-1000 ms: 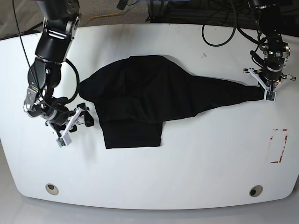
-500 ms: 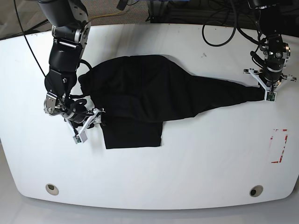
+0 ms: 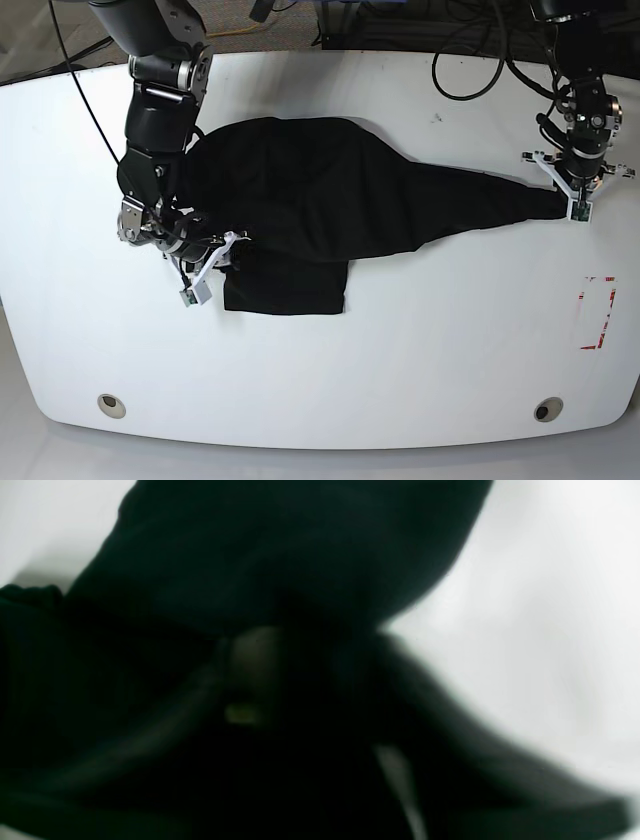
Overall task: Fold the T-shirt properly
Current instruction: 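Move the right gripper with its shirt edge toward the shirt's middle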
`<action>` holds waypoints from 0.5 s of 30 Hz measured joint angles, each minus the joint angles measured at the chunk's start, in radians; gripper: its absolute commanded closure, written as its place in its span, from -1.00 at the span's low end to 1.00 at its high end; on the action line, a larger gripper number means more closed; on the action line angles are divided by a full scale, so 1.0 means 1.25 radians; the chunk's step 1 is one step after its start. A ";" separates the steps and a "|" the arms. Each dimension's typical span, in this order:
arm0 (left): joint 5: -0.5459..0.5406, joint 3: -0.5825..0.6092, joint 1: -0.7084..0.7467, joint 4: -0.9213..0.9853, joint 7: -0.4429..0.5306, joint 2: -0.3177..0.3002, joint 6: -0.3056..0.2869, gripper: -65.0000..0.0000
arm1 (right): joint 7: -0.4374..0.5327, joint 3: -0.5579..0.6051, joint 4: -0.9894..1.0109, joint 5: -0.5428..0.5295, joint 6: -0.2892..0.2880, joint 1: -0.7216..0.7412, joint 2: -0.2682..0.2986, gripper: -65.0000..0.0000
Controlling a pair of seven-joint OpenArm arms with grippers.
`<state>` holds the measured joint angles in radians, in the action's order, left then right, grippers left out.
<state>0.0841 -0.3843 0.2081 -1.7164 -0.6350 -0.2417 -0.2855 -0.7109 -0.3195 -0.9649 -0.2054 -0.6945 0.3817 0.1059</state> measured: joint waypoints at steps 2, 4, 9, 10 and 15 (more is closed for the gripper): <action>-0.001 0.000 -0.010 0.000 0.004 0.000 0.000 1.00 | 0.004 0.000 0.003 0.000 0.003 -0.003 0.000 1.00; -0.001 0.007 -0.013 0.000 0.013 0.000 0.000 1.00 | 0.009 0.000 0.003 0.019 0.002 -0.002 0.000 1.00; 0.007 0.056 -0.027 -0.005 -0.003 0.002 -0.003 1.00 | -0.014 0.000 -0.051 0.091 0.002 0.001 -0.003 1.00; 0.005 0.059 -0.040 -0.009 -0.003 0.004 -0.003 1.00 | -0.036 0.000 -0.077 0.098 0.002 0.000 -0.002 1.00; 0.005 0.060 -0.108 -0.020 0.006 -0.001 0.000 1.00 | -0.102 0.001 -0.208 0.099 0.001 0.017 0.014 1.00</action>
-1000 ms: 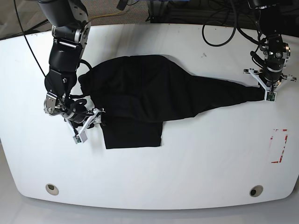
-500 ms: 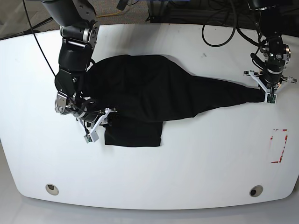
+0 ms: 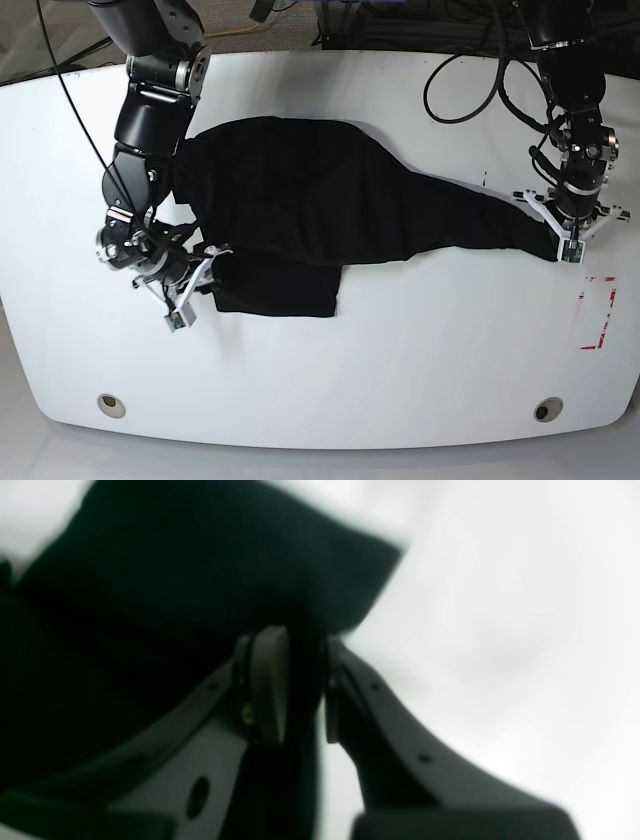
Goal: Fold the T-shirt properly
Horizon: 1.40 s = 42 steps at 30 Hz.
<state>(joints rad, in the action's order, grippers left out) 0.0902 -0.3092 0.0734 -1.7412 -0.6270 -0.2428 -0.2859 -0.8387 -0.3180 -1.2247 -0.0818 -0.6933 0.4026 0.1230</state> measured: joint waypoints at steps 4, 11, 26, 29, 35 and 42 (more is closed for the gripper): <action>0.003 0.000 -0.051 -0.011 -0.013 0.001 -0.001 1.00 | -0.048 -0.001 -0.046 0.001 -0.004 0.074 0.023 1.00; -0.001 0.000 -0.165 -0.021 -0.022 -0.009 -0.002 1.00 | -0.114 0.073 -0.057 -0.001 -0.003 0.211 0.103 1.00; 0.001 0.034 -0.100 -0.021 -0.072 -0.024 0.001 1.00 | -0.146 -0.069 -0.058 -0.002 -0.003 0.003 0.003 -0.13; -0.001 0.036 -0.093 -0.021 -0.072 -0.017 0.000 1.00 | -0.126 -0.082 -0.060 -0.009 -0.003 -0.026 -0.027 -0.14; -0.003 0.036 -0.071 -0.021 -0.069 -0.010 0.001 1.00 | -0.132 -0.096 -0.060 0.000 -0.002 -0.067 -0.071 -0.14; -0.003 0.034 -0.056 -0.021 -0.071 -0.010 0.000 1.00 | -0.103 -0.094 -0.059 -0.003 -0.003 -0.075 -0.089 -0.21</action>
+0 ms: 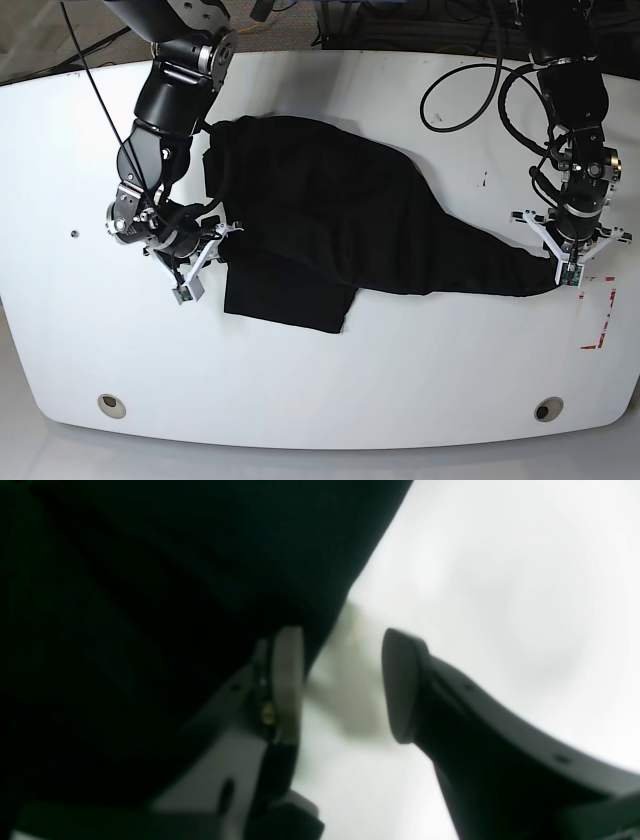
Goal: Fold the T-shirt properly
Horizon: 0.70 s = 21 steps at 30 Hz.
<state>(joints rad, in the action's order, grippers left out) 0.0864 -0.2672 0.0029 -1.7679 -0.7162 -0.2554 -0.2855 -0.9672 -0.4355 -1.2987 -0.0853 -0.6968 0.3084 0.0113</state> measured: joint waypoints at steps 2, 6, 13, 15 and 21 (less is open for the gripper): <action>0.000 0.001 0.000 0.000 0.000 0.000 0.000 1.00 | 0.003 -0.002 0.007 0.000 0.000 -0.002 -0.002 -0.34; 0.000 0.001 0.000 0.000 0.001 0.000 0.000 1.00 | 0.023 -0.002 0.053 0.002 0.000 -0.006 -0.003 -0.43; 0.000 0.001 0.000 0.000 0.002 -0.001 0.000 1.00 | 0.035 -0.001 0.058 -0.003 0.001 -0.005 -0.019 -0.43; 0.000 0.001 0.000 0.000 0.002 -0.001 0.000 1.00 | 0.036 0.000 0.058 -0.003 0.001 -0.005 -0.028 -0.43; 0.000 0.001 0.000 0.000 0.002 -0.001 0.000 1.00 | 0.038 0.002 0.058 -0.003 0.001 -0.004 -0.050 -0.43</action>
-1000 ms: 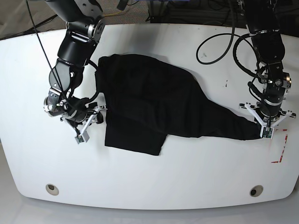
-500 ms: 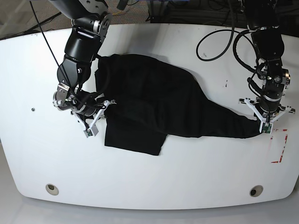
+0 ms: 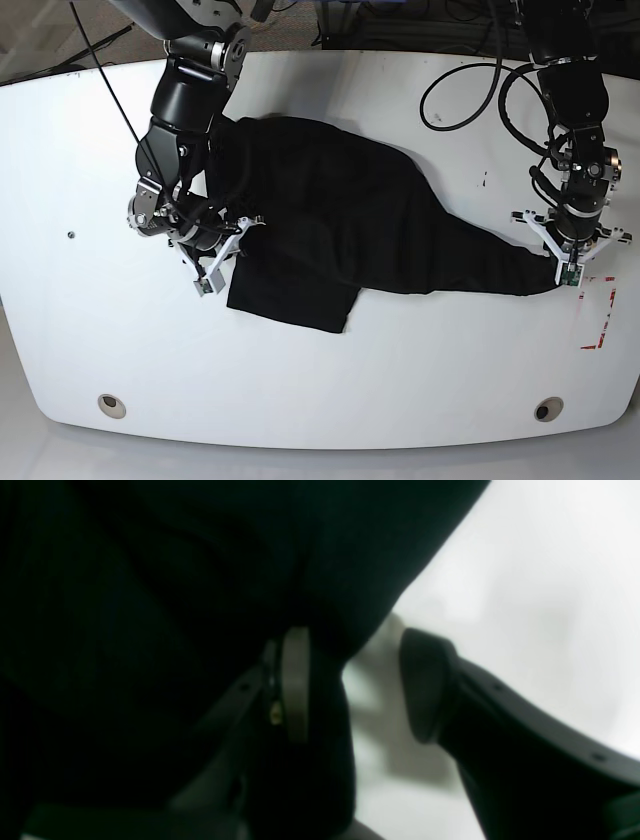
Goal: Fold the T-shirt properly
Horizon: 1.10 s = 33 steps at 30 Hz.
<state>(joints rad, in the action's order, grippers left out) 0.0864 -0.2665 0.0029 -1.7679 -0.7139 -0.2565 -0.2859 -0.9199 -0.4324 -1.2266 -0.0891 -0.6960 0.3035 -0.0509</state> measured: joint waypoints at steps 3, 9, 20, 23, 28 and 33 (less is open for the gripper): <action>0.000 0.000 0.000 0.000 0.000 0.001 0.000 1.00 | 0.001 0.000 0.003 0.000 0.000 0.004 -0.008 -0.36; 0.000 0.000 0.000 0.000 0.000 -0.001 0.000 1.00 | 0.058 0.046 0.036 0.009 0.008 0.005 -0.006 1.00; 0.002 0.000 0.011 0.000 0.000 -0.001 0.000 1.00 | 0.079 0.085 0.073 0.013 0.004 0.027 0.017 1.00; 0.000 0.000 0.013 0.000 -0.001 -0.002 -0.001 1.00 | 0.075 0.085 0.037 0.012 0.004 0.027 0.021 1.00; 0.002 0.000 0.012 0.000 0.000 -0.002 0.000 1.00 | 0.016 0.090 -0.047 0.009 0.002 0.029 0.020 1.00; 0.002 -0.001 0.022 0.000 0.000 -0.001 0.000 1.00 | -0.005 0.088 -0.114 0.009 0.003 0.031 0.028 1.00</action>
<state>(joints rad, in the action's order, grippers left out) 0.0891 -0.2672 0.0307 -1.7683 -0.7136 -0.2581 -0.2855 -0.9264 -0.3225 -1.3697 -0.0780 -0.6926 0.3416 -0.0162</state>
